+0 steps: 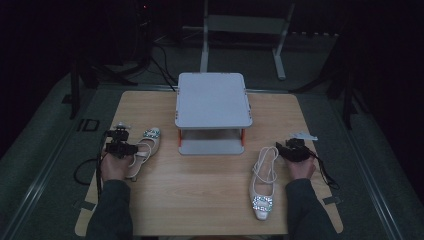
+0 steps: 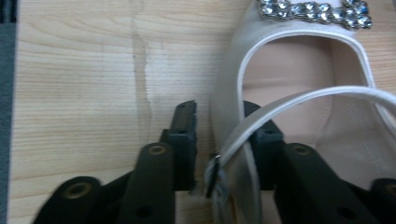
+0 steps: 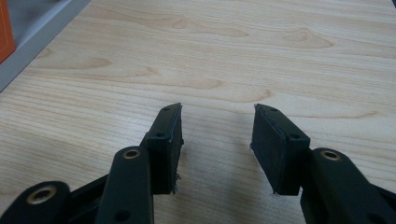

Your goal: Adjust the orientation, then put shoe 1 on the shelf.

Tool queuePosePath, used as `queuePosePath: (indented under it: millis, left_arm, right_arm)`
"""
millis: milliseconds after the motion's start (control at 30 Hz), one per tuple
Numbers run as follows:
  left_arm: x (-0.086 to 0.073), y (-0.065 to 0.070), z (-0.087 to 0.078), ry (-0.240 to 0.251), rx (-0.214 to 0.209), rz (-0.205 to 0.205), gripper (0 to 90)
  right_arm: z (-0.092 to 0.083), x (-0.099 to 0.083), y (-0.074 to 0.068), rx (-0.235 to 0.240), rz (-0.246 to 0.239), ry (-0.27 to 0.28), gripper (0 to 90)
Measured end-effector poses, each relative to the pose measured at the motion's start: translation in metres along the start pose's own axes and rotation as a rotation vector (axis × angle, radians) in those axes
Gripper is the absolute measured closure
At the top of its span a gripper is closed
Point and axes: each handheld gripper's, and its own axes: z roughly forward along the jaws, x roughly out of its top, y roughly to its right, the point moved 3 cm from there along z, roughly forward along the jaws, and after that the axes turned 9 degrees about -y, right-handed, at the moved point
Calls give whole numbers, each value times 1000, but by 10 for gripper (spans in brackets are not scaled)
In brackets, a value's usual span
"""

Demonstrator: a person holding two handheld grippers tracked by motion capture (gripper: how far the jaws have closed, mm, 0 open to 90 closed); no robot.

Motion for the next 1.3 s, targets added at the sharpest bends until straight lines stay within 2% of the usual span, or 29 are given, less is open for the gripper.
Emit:
queuePosePath:
  millis: [100, 233, 300, 367, 400, 433, 633, 733, 1300]
  left_arm:
    - [1, 1, 0, -9, 4, 2, 790]
    - [1, 1, -1, -15, -7, -17, 808]
    - [-1, -1, -2, -6, -42, -36, 811]
    - [-2, -2, -2, -3, -54, -46, 812]
    - [-2, -5, -3, 5, -89, -67, 812]
    - [-2, -6, -3, 9, -104, -78, 813]
    - [-2, -7, -5, 30, -151, -122, 815]
    - [1, -8, -9, 57, -176, -144, 816]
    - [22, 2, -52, 134, -152, -133, 813]
  right_arm:
    - [0, 0, 1, 1, 2, 1, 526]
    - [0, 0, 1, 1, 3, -1, 526]
    - [0, 0, 1, 1, 3, 0, 526]
    - [0, 0, 1, 0, 3, 0, 526]
    - [0, 0, 1, 0, 3, 0, 526]
    - [0, 0, 1, 0, 3, 0, 526]
    - [-1, 0, 2, 0, 8, 1, 526]
    - [-1, -1, 2, -1, 10, 1, 526]
    - [-1, -1, 2, -1, 12, 1, 527]
